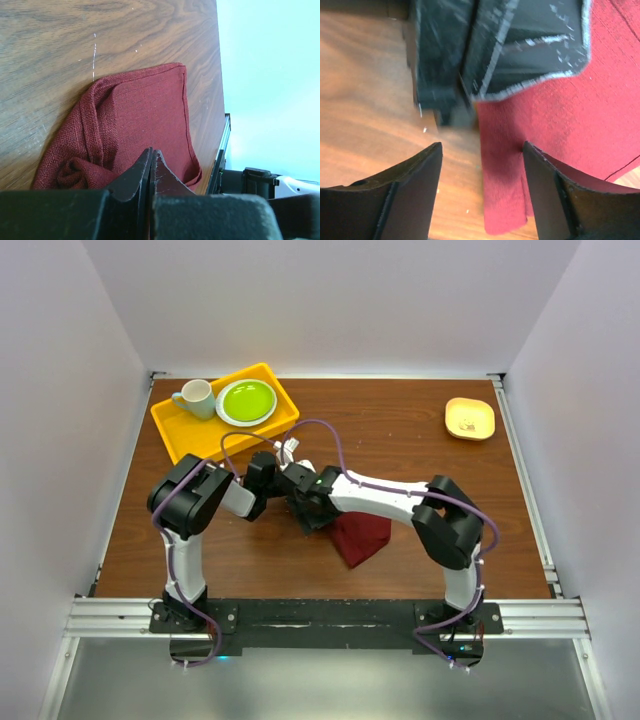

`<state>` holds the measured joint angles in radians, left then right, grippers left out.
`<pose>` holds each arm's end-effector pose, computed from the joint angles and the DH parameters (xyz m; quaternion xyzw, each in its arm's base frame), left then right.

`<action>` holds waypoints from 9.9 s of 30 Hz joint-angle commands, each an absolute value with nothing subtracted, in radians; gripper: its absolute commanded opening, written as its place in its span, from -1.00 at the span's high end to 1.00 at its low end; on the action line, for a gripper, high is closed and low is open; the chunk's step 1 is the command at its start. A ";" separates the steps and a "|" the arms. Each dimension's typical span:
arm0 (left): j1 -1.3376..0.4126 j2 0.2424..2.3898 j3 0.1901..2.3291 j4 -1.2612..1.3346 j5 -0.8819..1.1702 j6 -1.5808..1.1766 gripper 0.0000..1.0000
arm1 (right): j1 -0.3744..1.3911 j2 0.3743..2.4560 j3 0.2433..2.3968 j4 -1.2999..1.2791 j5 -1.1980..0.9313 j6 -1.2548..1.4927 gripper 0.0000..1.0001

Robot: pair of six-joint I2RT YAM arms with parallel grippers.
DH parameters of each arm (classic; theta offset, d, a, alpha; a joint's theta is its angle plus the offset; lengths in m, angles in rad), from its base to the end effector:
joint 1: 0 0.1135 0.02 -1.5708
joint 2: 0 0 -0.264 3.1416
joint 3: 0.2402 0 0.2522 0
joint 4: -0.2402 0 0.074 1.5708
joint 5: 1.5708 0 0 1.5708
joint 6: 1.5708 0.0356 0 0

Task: Fold the napkin, place the utensils inside, and roll it up
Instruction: Roll the napkin with the utensil

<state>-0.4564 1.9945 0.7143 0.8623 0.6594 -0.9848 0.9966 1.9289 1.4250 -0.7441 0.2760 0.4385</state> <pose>0.3042 -0.1736 0.0952 -0.0368 0.8118 -0.5442 0.2084 0.2202 0.3225 0.1924 -0.2480 0.9459 0.0024 0.2092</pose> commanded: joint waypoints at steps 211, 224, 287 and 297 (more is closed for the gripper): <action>-0.471 1.710 0.828 0.250 0.638 -0.900 0.60 | 0.752 1.953 0.747 0.003 -0.548 0.543 0.79; -0.459 1.701 0.747 0.259 0.583 -0.870 0.77 | 0.730 1.968 0.842 -0.158 -0.502 0.551 0.61; -0.351 1.667 0.920 0.138 0.653 -0.841 0.71 | 0.704 1.934 1.086 -0.400 -0.527 0.230 0.68; -0.465 1.716 0.784 0.349 0.689 -0.956 0.83 | 0.592 1.982 0.970 -0.262 -0.683 0.250 0.59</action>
